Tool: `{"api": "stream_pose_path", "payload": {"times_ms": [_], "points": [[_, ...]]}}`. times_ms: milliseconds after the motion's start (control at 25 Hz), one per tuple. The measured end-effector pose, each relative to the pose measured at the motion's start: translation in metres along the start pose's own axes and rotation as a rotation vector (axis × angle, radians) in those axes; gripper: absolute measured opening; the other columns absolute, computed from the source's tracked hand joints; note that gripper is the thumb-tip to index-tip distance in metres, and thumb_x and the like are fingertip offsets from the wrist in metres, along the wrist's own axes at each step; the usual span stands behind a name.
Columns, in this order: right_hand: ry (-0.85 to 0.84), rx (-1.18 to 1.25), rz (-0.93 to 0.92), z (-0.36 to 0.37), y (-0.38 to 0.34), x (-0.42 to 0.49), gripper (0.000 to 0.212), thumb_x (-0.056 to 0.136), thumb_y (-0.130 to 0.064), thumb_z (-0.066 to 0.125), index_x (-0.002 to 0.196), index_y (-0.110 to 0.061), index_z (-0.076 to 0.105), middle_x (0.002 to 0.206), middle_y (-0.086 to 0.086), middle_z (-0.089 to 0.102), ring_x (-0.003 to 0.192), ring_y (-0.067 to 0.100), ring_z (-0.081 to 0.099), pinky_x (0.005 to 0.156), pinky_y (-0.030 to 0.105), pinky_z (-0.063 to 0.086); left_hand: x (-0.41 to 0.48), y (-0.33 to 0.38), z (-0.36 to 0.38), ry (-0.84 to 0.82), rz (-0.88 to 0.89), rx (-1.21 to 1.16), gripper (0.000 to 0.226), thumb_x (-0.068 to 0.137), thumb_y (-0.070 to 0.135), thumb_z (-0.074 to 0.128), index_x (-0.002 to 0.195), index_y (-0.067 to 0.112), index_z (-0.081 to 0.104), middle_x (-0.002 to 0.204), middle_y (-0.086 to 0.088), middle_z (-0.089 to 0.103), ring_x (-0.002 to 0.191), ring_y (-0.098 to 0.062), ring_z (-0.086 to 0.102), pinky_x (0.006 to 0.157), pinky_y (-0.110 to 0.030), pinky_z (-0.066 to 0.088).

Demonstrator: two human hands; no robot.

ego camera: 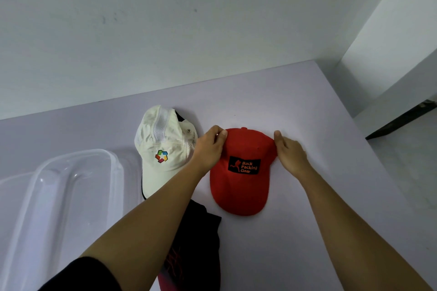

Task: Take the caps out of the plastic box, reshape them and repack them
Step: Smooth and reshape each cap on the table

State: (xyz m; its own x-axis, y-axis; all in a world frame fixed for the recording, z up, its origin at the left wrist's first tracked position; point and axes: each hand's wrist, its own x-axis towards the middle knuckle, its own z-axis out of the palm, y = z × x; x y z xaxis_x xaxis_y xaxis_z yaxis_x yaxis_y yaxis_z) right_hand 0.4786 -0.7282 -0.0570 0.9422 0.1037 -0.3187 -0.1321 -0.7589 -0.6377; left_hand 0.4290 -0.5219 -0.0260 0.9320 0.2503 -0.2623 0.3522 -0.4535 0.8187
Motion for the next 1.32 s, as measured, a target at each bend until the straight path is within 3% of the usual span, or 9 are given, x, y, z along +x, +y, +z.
{"api": "stream_pose_path", "payload": {"times_ms": [200,320,400,480,560,800,1040,1240,1320], "points": [[-0.21,0.273,-0.024,0.002,0.024,-0.004,0.038,0.098,-0.042,0.031,0.094,-0.012,0.053,0.09,0.003,0.057,0.084,0.015,0.051,0.076,0.03,0.04,0.0,-0.006,-0.018,-0.244,-0.19,-0.435,0.016,0.089,0.008,0.051,0.081,0.017,0.061,0.072,0.005,0.054,0.073,-0.011,0.051,0.082,-0.037,0.048],[-0.067,0.202,-0.223,0.01,0.038,-0.005,0.023,0.098,-0.027,0.042,0.102,-0.014,0.06,0.099,0.0,0.062,0.095,0.015,0.056,0.085,0.027,0.043,0.0,-0.016,-0.023,-0.254,-0.154,-0.265,0.008,0.087,0.019,0.051,0.081,0.02,0.057,0.084,-0.004,0.056,0.085,-0.019,0.054,0.097,-0.051,0.048],[0.128,0.121,-0.33,0.019,0.041,-0.007,0.025,0.097,-0.024,0.041,0.092,-0.009,0.059,0.083,0.002,0.062,0.079,0.018,0.057,0.076,0.027,0.046,-0.003,-0.016,-0.019,-0.22,-0.124,-0.236,0.007,0.084,0.031,0.05,0.082,0.025,0.055,0.088,-0.007,0.057,0.086,-0.022,0.054,0.093,-0.058,0.048],[0.249,0.176,-0.276,0.019,0.031,-0.013,0.022,0.099,-0.019,0.037,0.081,-0.01,0.047,0.061,-0.001,0.049,0.056,0.014,0.047,0.057,0.016,0.038,-0.004,-0.012,-0.013,-0.216,-0.111,-0.27,0.008,0.085,0.032,0.048,0.079,0.03,0.052,0.086,-0.005,0.055,0.083,-0.02,0.052,0.092,-0.058,0.049],[0.27,0.272,-0.17,0.015,0.02,-0.015,0.021,0.1,-0.018,0.034,0.081,-0.013,0.041,0.057,-0.003,0.042,0.049,0.011,0.04,0.049,0.015,0.033,-0.004,-0.009,-0.011,-0.211,-0.093,-0.295,0.01,0.085,0.033,0.047,0.075,0.033,0.05,0.084,-0.003,0.052,0.081,-0.019,0.049,0.091,-0.052,0.049],[0.042,0.97,0.092,0.013,0.004,-0.003,0.033,0.101,-0.015,0.033,0.07,-0.018,0.045,0.069,-0.003,0.044,0.063,0.007,0.039,0.064,0.023,0.036,-0.004,-0.003,-0.009,-0.213,-0.138,-0.368,0.02,0.091,0.015,0.045,0.073,0.025,0.046,0.076,-0.002,0.045,0.078,-0.02,0.041,0.076,-0.04,0.041],[0.005,0.827,0.032,0.017,0.016,-0.003,0.027,0.099,-0.014,0.038,0.074,-0.017,0.047,0.074,0.0,0.047,0.07,0.011,0.043,0.068,0.027,0.036,-0.009,-0.003,-0.005,-0.267,-0.174,-0.384,0.012,0.091,0.01,0.048,0.085,0.017,0.054,0.081,-0.003,0.053,0.081,-0.019,0.049,0.083,-0.042,0.047],[0.082,0.51,-0.003,0.02,0.015,0.003,0.027,0.099,-0.018,0.036,0.114,-0.016,0.058,0.118,0.005,0.058,0.11,0.017,0.054,0.1,0.035,0.043,-0.005,-0.003,0.002,-0.231,-0.224,-0.279,0.011,0.09,0.024,0.048,0.082,0.019,0.055,0.083,-0.001,0.052,0.083,-0.02,0.049,0.096,-0.053,0.046],[0.138,0.416,-0.034,0.013,0.01,0.0,0.031,0.099,-0.018,0.037,0.126,-0.014,0.052,0.13,0.005,0.05,0.121,0.015,0.046,0.104,0.027,0.034,-0.005,-0.001,0.002,-0.2,-0.208,-0.107,0.02,0.092,0.025,0.047,0.108,0.021,0.057,0.108,0.0,0.058,0.1,-0.018,0.055,0.102,-0.048,0.045]]}}
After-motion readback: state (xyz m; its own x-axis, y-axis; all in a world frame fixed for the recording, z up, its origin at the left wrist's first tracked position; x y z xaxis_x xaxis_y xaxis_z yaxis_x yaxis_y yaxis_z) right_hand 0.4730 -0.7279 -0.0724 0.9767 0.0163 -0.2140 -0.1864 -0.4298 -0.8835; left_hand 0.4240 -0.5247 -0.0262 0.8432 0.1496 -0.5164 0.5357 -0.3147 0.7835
